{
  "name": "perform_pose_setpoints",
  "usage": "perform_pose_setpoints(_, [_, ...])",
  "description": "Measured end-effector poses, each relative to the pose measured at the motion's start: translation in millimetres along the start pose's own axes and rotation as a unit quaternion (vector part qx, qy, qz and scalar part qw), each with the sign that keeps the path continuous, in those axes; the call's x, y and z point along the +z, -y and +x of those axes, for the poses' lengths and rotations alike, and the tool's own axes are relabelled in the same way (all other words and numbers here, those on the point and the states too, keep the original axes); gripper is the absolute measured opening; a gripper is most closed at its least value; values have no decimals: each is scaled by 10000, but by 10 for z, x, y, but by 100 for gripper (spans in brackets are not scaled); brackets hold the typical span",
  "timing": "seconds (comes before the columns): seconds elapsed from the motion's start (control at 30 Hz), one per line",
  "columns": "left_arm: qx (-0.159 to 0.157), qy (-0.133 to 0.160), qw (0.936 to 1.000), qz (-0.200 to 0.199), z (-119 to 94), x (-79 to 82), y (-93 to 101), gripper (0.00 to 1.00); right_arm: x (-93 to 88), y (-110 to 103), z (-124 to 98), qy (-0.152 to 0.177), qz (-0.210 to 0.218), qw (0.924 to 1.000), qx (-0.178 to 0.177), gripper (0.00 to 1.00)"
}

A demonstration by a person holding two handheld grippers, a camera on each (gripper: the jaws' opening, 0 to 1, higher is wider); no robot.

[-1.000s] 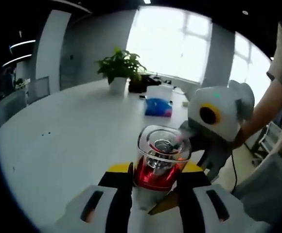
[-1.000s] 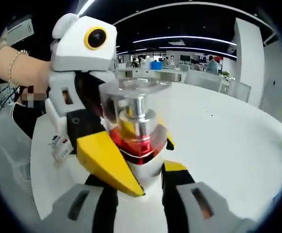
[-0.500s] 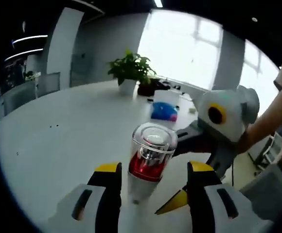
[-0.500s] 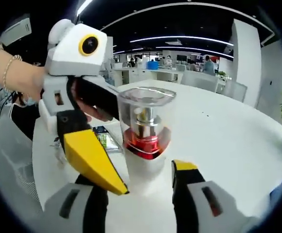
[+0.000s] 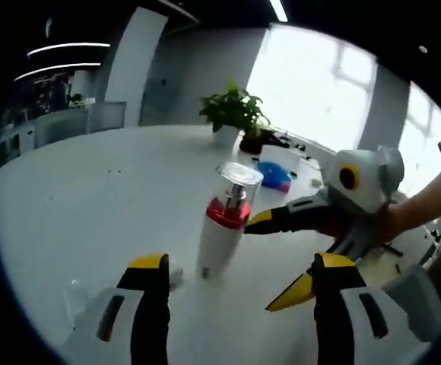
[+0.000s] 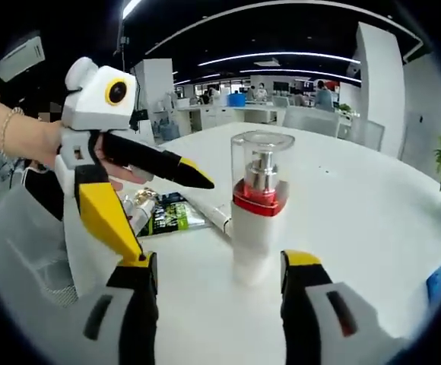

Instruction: Arrange the skincare products in the storage area until every visible bottle or jar stands upright without overlapping.

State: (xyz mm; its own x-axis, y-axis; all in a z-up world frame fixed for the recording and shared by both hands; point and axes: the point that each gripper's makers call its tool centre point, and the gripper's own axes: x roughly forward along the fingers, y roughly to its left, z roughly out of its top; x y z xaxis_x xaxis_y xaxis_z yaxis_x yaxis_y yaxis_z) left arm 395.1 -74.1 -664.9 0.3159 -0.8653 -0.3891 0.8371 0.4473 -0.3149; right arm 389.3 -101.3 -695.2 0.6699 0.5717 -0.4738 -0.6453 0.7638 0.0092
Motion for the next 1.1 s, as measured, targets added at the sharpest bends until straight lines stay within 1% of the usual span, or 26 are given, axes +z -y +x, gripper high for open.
perform_pose_setpoints(0.1, [139, 147, 9991, -373, -168, -23, 5, 78, 14, -108, -51, 35, 7, 10000, 80, 70])
perform_pose_setpoints(0.2, [279, 205, 9980, -524, -351, -71, 7, 81, 0, -199, -109, 25, -139, 9998, 101, 71])
perform_pose_setpoints(0.27, [408, 264, 9969, -618, -514, -119, 13, 83, -20, -264, -165, 4, -239, 9997, 89, 70])
perform_pose_setpoints(0.3, [427, 277, 9967, -633, -538, -125, 14, 84, -23, -289, -185, 10, -248, 9996, 97, 71])
perform_pose_setpoints(0.33, [484, 324, 9959, -694, -622, -155, 27, 86, -25, -307, -200, 27, -236, 9997, 105, 72])
perform_pose_setpoints(0.43, [631, 286, 9949, -729, -791, -270, 54, 89, -43, -371, -246, 40, -128, 9998, 111, 73])
perform_pose_setpoints(0.5, [702, 252, 9943, -768, -914, -357, 86, 90, -43, -397, -272, 42, 25, 10000, 61, 73])
perform_pose_setpoints(0.53, [732, 248, 9940, -772, -962, -387, 98, 91, -26, -412, -284, 76, 115, 9999, 52, 74])
perform_pose_setpoints(0.57, [787, 246, 9934, -796, -1036, -431, 114, 91, 19, -437, -304, 186, 272, 9995, 25, 75])
perform_pose_setpoints(0.6, [811, 250, 9930, -820, -1080, -455, 122, 92, 45, -450, -314, 245, 324, 9992, 6, 76])
perform_pose_setpoints(0.7, [944, 200, 9919, -824, -1252, -567, 143, 93, 70, -544, -337, 272, 366, 9990, 20, 78])
perform_pose_setpoints(0.8, [1049, 206, 9908, -836, -1399, -640, 159, 96, 77, -628, -368, 310, 437, 9986, 40, 80])
perform_pose_setpoints(0.93, [1243, 244, 9882, -859, -1636, -717, 163, 96, 47, -698, -432, 318, 507, 9982, -8, 81])
perform_pose_setpoints(0.97, [1269, 251, 9878, -869, -1662, -724, 160, 96, 28, -716, -452, 311, 508, 9982, -31, 81])
perform_pose_setpoints(1.03, [1424, 376, 9847, -935, -1825, -745, 140, 97, -11, -739, -481, 272, 489, 9984, -83, 82])
perform_pose_setpoints(1.1, [1485, 426, 9832, -977, -1919, -766, 140, 97, -31, -759, -513, 254, 488, 9984, -126, 83])
